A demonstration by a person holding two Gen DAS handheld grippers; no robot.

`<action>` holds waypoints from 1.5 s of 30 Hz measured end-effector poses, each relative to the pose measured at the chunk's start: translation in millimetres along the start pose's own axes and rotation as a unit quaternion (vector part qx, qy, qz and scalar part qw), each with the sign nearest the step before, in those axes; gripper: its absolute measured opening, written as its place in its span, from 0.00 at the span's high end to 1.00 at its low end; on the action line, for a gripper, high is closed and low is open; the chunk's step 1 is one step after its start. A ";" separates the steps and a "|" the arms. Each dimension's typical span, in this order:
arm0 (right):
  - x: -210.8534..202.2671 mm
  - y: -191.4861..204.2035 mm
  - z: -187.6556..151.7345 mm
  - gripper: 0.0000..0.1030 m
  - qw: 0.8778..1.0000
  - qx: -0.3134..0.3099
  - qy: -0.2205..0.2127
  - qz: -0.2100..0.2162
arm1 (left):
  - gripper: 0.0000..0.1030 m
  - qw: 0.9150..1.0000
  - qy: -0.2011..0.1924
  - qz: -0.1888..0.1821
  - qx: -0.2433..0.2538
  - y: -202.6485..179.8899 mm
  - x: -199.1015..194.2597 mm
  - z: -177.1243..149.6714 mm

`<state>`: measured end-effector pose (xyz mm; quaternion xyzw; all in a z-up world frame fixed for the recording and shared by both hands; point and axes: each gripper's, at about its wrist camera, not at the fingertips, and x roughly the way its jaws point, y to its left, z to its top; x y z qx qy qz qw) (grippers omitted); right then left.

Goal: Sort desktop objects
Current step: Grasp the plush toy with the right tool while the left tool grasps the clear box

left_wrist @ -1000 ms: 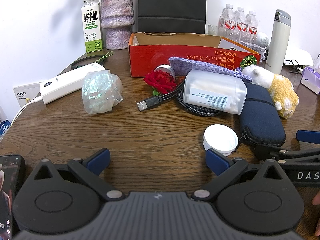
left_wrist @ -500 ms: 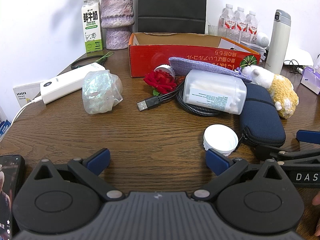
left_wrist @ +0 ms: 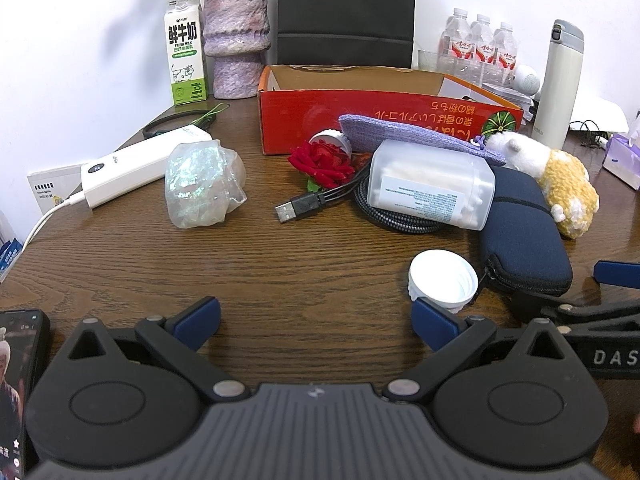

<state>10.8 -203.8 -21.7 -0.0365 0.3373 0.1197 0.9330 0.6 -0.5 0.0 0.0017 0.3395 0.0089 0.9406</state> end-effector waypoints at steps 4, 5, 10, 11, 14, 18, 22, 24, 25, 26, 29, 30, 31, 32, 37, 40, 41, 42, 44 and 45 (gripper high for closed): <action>-12.5 -11.0 -2.6 0.01 1.000 -0.018 0.000 0.014 | 0.00 1.000 -0.017 0.004 0.007 1.5 -12.3 -3.0; -20.0 -16.6 -3.7 0.01 1.000 -0.017 -0.016 0.014 | 0.00 1.000 -0.030 -0.007 0.000 3.8 -19.0 -2.8; -38.5 -56.4 15.7 0.10 0.995 0.035 -0.083 0.034 | 0.00 0.994 -0.083 -0.073 -0.020 4.3 -25.1 29.3; -35.6 -61.4 22.2 0.10 0.994 0.041 -0.093 0.029 | 0.00 0.993 -0.087 -0.083 -0.019 1.4 -20.0 39.3; -11.1 -70.2 44.1 0.11 0.995 0.050 -0.084 0.021 | 0.00 0.991 -0.072 -0.112 -0.016 -16.1 -3.6 65.4; 27.0 -71.0 59.4 0.28 0.997 0.060 -0.056 0.013 | 0.00 0.992 -0.051 -0.105 0.056 -57.1 23.9 76.4; 35.7 -78.8 53.3 0.52 0.996 0.077 -0.039 0.006 | 0.17 0.995 -0.024 -0.082 0.057 -63.3 44.6 72.7; 33.2 -81.1 51.1 0.55 0.997 0.073 -0.038 0.008 | 0.18 0.995 -0.019 -0.097 0.029 -54.9 43.9 71.2; 31.7 -81.2 50.0 0.57 0.997 0.070 -0.037 0.006 | 0.18 0.994 -0.019 -0.101 0.028 -52.5 41.1 71.5; 28.6 -82.3 49.0 0.58 0.997 0.071 -0.039 0.006 | 0.18 0.994 -0.023 -0.099 0.034 -52.9 36.5 70.6; 11.0 -84.9 47.9 0.59 0.995 0.079 -0.060 0.018 | 0.18 0.993 -0.064 -0.092 0.040 -53.8 8.3 71.9; 1.6 -83.7 47.5 0.59 0.994 0.076 -0.074 0.021 | 0.18 0.992 -0.080 -0.092 0.036 -52.4 -2.9 73.0; -7.6 -82.7 48.3 0.59 0.993 0.074 -0.085 0.023 | 0.18 0.991 -0.092 -0.089 0.031 -51.2 -14.5 74.5; -18.3 -81.0 49.4 0.59 0.993 0.070 -0.097 0.023 | 0.18 0.990 -0.104 -0.088 0.026 -48.8 -26.6 74.6; -67.6 -71.7 39.7 0.59 0.990 0.034 -0.133 0.031 | 0.18 0.989 -0.129 -0.075 0.016 -35.9 -74.7 52.8; -85.9 -65.9 19.8 0.59 0.991 0.010 -0.124 0.044 | 0.18 0.992 -0.103 -0.075 0.010 -26.7 -87.6 22.0; -89.6 -64.2 12.9 0.59 0.992 0.004 -0.117 0.050 | 0.18 0.993 -0.091 -0.071 0.009 -24.1 -89.8 11.5; -93.1 -62.1 4.7 0.59 0.992 -0.005 -0.111 0.055 | 0.18 0.995 -0.081 -0.066 0.005 -20.2 -92.0 1.0; -99.6 -56.4 -10.4 0.59 0.993 -0.022 -0.094 0.062 | 0.18 0.995 -0.070 -0.065 0.003 -13.2 -96.6 -19.6; -101.1 -54.6 -17.2 0.59 0.994 -0.026 -0.082 0.064 | 0.18 0.996 -0.061 -0.064 -0.001 -10.8 -96.9 -27.2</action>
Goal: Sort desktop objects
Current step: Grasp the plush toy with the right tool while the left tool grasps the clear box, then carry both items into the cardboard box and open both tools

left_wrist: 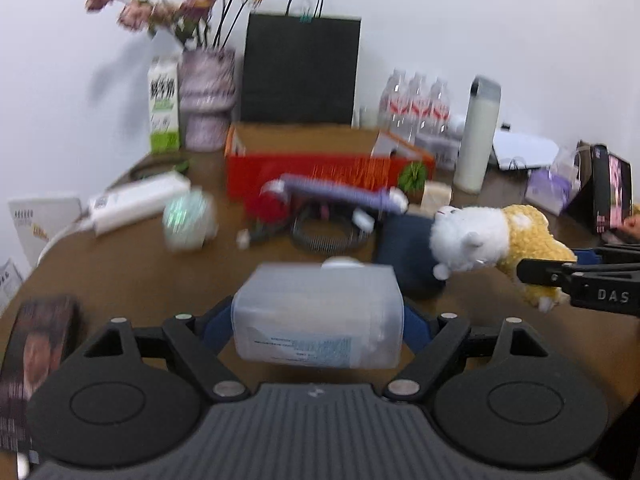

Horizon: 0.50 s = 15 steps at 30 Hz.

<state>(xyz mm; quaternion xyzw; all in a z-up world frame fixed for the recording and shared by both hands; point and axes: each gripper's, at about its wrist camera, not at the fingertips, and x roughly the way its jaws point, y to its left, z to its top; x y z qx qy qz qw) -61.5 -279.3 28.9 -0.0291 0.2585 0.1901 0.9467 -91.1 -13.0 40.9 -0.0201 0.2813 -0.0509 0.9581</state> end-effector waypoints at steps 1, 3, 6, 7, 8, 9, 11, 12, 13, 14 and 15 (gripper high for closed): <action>-2.2 2.5 -6.5 0.59 1.000 -0.001 0.012 0.001 | 0.19 1.000 0.006 -0.001 -0.005 2.2 -0.7 -5.9; -2.7 4.8 -17.6 0.58 0.999 -0.002 0.035 0.006 | 0.19 1.000 0.004 0.004 0.009 0.9 -4.8 -15.6; -2.7 9.7 -32.1 0.56 0.998 -0.009 0.054 0.015 | 0.18 0.999 0.015 -0.001 0.031 -6.0 -6.9 -20.9; -2.5 10.9 -35.5 0.52 0.998 -0.014 0.057 0.016 | 0.15 0.999 0.024 -0.012 0.034 -6.7 -6.9 -22.3; -1.9 11.3 -37.9 0.49 0.998 -0.020 0.060 0.013 | 0.14 0.999 0.031 -0.018 0.034 -8.1 -8.5 -26.0; -2.2 11.1 -39.5 0.45 0.998 -0.022 0.062 0.008 | 0.12 0.999 0.037 -0.023 0.033 -7.9 -9.9 -29.1; -4.9 9.9 -42.9 0.36 0.998 -0.017 0.062 0.000 | 0.07 0.998 0.044 -0.026 0.037 -9.2 -8.5 -30.3; -5.9 9.6 -43.6 0.32 0.998 -0.015 0.059 -0.001 | 0.03 0.998 0.045 -0.023 0.038 -10.6 -5.9 -30.2; -6.2 9.5 -44.0 0.24 0.999 -0.012 0.053 -0.001 | 0.00 0.998 0.048 -0.021 0.038 -11.4 -2.4 -29.7; -5.9 7.4 -43.6 0.21 0.999 -0.008 0.048 -0.002 | 0.00 0.997 0.056 -0.022 0.038 -12.1 3.1 -29.1; -4.1 7.1 -43.8 0.21 0.999 -0.005 0.044 -0.004 | 0.01 0.996 0.071 -0.027 0.036 -12.3 9.9 -28.9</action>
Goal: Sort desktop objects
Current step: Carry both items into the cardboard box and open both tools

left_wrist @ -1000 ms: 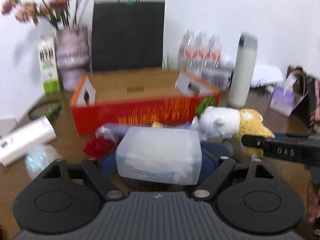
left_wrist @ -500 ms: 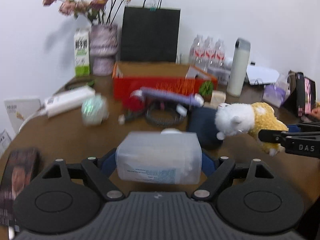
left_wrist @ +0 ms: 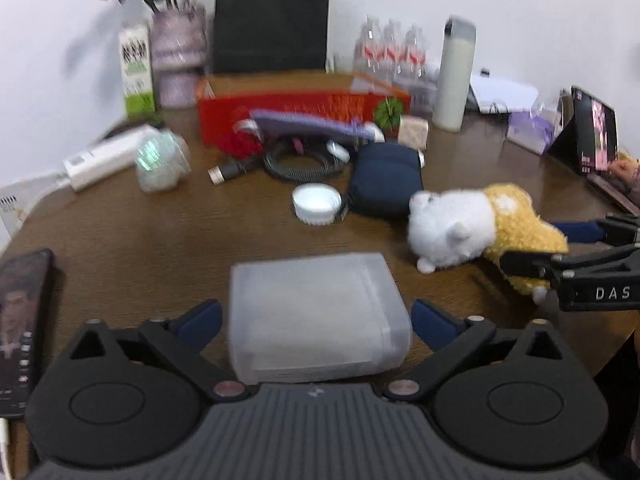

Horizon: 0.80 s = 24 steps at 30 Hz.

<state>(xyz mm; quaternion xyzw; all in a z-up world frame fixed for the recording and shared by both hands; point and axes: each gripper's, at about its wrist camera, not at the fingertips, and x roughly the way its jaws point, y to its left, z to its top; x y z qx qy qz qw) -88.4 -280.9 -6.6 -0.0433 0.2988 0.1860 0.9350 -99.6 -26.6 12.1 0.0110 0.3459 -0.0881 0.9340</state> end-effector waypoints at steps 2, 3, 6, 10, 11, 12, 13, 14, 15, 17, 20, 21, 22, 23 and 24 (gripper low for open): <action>8.2 1.3 0.7 0.36 1.000 0.001 0.008 -0.003 | 0.14 1.000 0.010 -0.001 -0.020 2.7 7.4 0.5; 13.5 1.8 0.6 0.57 1.000 0.002 0.016 -0.001 | 0.19 1.000 0.000 0.002 -0.018 1.4 6.1 0.9; 15.2 -0.8 2.2 0.58 1.000 0.017 0.012 0.011 | 0.20 0.999 -0.015 -0.016 -0.024 3.1 -2.8 5.3; -4.8 0.9 20.6 0.58 0.999 0.002 -0.038 0.033 | 0.20 0.998 -0.058 -0.024 -0.025 8.8 -17.5 29.1; -6.2 -1.1 29.8 0.58 0.998 0.007 -0.047 0.037 | 0.20 0.997 -0.070 -0.026 -0.029 12.9 -18.8 40.2; -5.0 -3.3 39.3 0.58 0.998 0.011 -0.055 0.041 | 0.20 0.996 -0.081 -0.028 -0.030 16.8 -18.9 53.5; -1.7 -6.1 49.7 0.58 0.997 0.013 -0.064 0.044 | 0.20 0.995 -0.091 -0.026 -0.030 21.1 -17.9 67.0; 3.6 -9.2 62.6 0.58 0.996 0.016 -0.074 0.041 | 0.20 0.994 -0.103 -0.021 -0.030 26.3 -15.1 83.6; 10.8 -12.8 77.5 0.58 0.996 0.017 -0.083 0.035 | 0.20 0.993 -0.112 -0.015 -0.028 30.8 -10.8 100.8; 27.5 -18.3 109.3 0.58 0.995 0.018 -0.101 0.019 | 0.20 0.992 -0.122 -0.005 -0.019 40.6 4.0 139.4; 62.7 -29.6 167.3 0.58 0.993 0.012 -0.120 0.011 | 0.19 0.994 -0.112 -0.003 -0.019 58.6 45.3 203.5; 78.5 -32.7 187.2 0.58 0.992 0.007 -0.123 0.007 | 0.19 0.994 -0.109 0.012 -0.019 64.1 64.1 224.4; 98.9 -38.8 209.6 0.57 0.993 0.004 -0.118 0.001 | 0.19 0.994 -0.101 0.030 -0.012 68.0 87.3 245.2; 122.0 -44.3 231.1 0.57 0.994 0.002 -0.105 0.000 | 0.19 0.994 -0.094 0.056 -0.012 72.1 112.4 263.7; 148.4 -49.4 251.2 0.57 0.996 -0.004 -0.088 0.003 | 0.19 0.994 -0.080 0.071 -0.016 77.8 136.3 278.4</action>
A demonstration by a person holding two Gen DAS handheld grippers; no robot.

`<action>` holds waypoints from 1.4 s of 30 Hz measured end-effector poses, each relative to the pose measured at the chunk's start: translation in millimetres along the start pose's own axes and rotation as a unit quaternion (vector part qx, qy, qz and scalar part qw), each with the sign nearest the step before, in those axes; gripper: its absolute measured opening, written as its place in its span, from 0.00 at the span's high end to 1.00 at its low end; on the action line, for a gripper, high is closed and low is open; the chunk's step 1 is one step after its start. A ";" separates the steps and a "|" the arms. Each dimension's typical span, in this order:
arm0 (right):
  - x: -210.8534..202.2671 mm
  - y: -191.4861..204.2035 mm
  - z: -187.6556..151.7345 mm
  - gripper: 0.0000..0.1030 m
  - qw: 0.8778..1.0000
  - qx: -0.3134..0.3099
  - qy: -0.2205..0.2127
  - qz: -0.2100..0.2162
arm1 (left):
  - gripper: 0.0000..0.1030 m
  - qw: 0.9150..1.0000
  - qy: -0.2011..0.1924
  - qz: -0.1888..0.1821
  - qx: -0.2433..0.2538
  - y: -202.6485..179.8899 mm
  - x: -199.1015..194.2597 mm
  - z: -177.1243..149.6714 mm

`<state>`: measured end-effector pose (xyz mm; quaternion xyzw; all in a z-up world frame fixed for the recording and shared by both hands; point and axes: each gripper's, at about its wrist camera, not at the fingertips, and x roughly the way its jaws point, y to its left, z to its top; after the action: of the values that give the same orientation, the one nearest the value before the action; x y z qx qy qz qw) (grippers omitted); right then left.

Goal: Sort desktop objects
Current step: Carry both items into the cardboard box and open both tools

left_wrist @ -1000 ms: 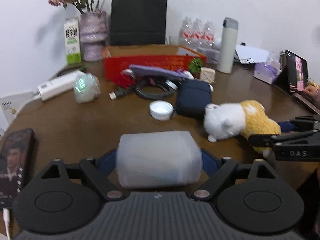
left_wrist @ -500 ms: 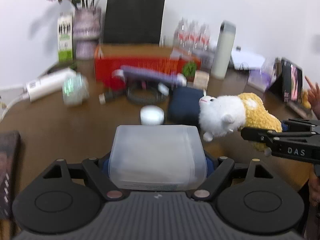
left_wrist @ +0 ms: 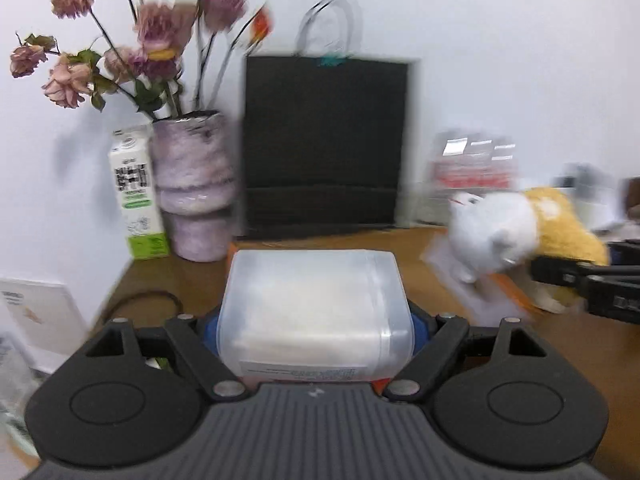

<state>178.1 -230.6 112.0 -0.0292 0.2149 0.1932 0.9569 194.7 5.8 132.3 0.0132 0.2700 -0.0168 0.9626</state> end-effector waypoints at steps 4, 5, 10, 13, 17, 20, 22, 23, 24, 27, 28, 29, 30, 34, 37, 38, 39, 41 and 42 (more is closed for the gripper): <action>124.9 -20.6 34.8 0.57 0.995 0.015 0.095 -0.011 | 0.19 0.996 0.082 -0.011 0.024 4.0 116.0 29.2; 152.0 -23.2 37.7 0.57 0.993 0.010 0.117 -0.019 | 0.19 0.995 0.096 0.000 0.017 6.3 139.0 31.3; 239.6 -34.7 27.0 0.57 0.976 -0.015 0.212 -0.039 | 0.19 0.987 0.156 0.026 0.009 10.2 191.1 18.6; 259.7 -35.3 6.8 0.56 0.970 -0.025 0.239 -0.039 | 0.17 0.986 0.162 0.019 0.018 9.5 192.9 13.6; 268.0 -37.1 2.9 0.54 0.963 -0.009 0.268 -0.022 | 0.09 0.984 0.177 -0.001 0.025 6.9 200.2 12.9; 266.8 -43.6 -1.6 0.53 0.960 0.021 0.280 -0.001 | 0.08 0.984 0.176 0.003 0.033 6.6 196.3 14.6; 258.6 -49.2 1.4 0.51 0.961 0.046 0.271 0.008 | 0.08 0.986 0.169 0.002 0.018 11.7 182.6 24.6; 250.3 -50.1 6.4 0.51 0.962 0.056 0.268 0.002 | 0.07 0.987 0.159 0.002 0.007 14.4 172.4 31.1; 238.5 -48.8 13.7 0.43 0.964 0.058 0.259 -0.005 | 0.05 0.989 0.145 0.001 -0.003 17.6 158.7 39.1; 195.0 -35.5 40.3 0.15 0.978 0.019 0.204 -0.024 | 0.02 0.993 0.120 0.010 -0.020 24.9 117.7 60.5; 178.3 -29.7 48.5 0.15 0.982 0.002 0.184 -0.036 | 0.01 0.993 0.118 0.015 -0.025 26.1 104.4 65.0; 166.1 -24.6 56.4 0.15 0.984 -0.011 0.172 -0.046 | 0.01 0.993 0.117 0.019 -0.028 26.7 90.4 67.6; 152.6 -20.0 60.7 0.15 0.985 -0.020 0.164 -0.052 | 0.00 0.993 0.116 0.023 -0.027 26.3 77.8 68.0; 96.4 -11.5 51.7 0.10 0.990 -0.019 0.131 -0.049 | 0.00 0.995 0.091 0.029 -0.021 21.3 15.8 38.9; 46.5 -3.5 14.9 0.07 0.994 0.012 0.101 -0.031 | 0.00 0.997 0.073 0.017 -0.014 13.2 -28.6 -7.4; 27.6 -0.2 -3.4 0.07 0.995 0.023 0.094 -0.019 | 0.00 0.997 0.070 0.010 -0.015 10.8 -41.8 -27.3; 12.6 4.1 -22.0 0.07 0.995 0.032 0.092 -0.009 | 0.00 0.998 0.067 0.004 -0.019 8.0 -56.2 -50.0; -14.6 12.0 -61.1 0.07 0.995 0.051 0.091 0.000 | 0.00 0.998 0.061 -0.005 -0.031 2.2 -82.2 -95.3; -29.0 17.8 -80.8 0.07 0.994 0.057 0.093 0.001 | 0.00 0.998 0.052 -0.012 -0.037 -1.5 -95.3 -119.9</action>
<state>114.8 -235.8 51.5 0.0082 0.3133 0.1777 0.9328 51.0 10.9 79.4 -0.0247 0.3200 -0.0175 0.9469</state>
